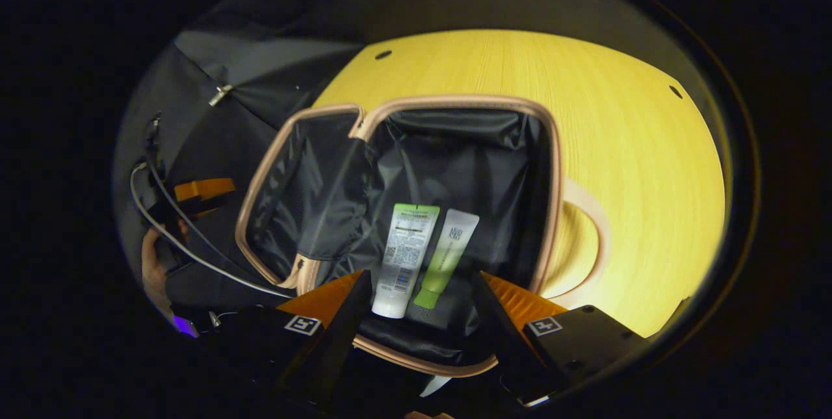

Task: First open the suitcase, pack the skin care products into it, and then close the suitcase.

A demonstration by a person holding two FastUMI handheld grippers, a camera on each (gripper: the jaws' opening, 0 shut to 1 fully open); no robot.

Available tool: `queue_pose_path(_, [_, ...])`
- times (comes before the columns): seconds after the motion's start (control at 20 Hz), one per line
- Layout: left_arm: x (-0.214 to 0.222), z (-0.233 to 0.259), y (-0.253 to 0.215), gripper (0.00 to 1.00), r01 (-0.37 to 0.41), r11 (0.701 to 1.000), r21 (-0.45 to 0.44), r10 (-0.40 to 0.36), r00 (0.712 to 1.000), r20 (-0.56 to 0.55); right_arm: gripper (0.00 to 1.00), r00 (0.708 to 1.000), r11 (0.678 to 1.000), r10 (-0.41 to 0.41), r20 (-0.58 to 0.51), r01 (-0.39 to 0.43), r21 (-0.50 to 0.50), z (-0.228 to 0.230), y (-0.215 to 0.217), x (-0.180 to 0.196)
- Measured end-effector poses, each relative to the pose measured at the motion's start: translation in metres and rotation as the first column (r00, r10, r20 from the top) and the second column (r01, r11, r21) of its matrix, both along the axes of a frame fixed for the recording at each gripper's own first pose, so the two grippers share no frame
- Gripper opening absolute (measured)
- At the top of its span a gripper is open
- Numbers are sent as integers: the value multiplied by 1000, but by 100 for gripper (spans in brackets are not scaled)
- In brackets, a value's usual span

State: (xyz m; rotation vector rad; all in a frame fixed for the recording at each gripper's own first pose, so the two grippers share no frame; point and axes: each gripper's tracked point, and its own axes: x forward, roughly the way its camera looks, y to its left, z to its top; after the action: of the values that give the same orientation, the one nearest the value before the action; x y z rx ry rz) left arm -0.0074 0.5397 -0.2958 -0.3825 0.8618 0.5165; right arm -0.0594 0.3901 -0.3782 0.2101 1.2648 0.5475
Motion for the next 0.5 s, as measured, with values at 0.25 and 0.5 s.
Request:
queue_pose_path(0.25, [22,-35,54,92,31,999,41,-26,993,-113,98,989,989,-136,61,132,60,34,-37,24])
queue_pose_path(0.5, [36,-91,62,90,133,991,18,-122,946,-301,98,964,964,-262,44,259,52,39,-72,23])
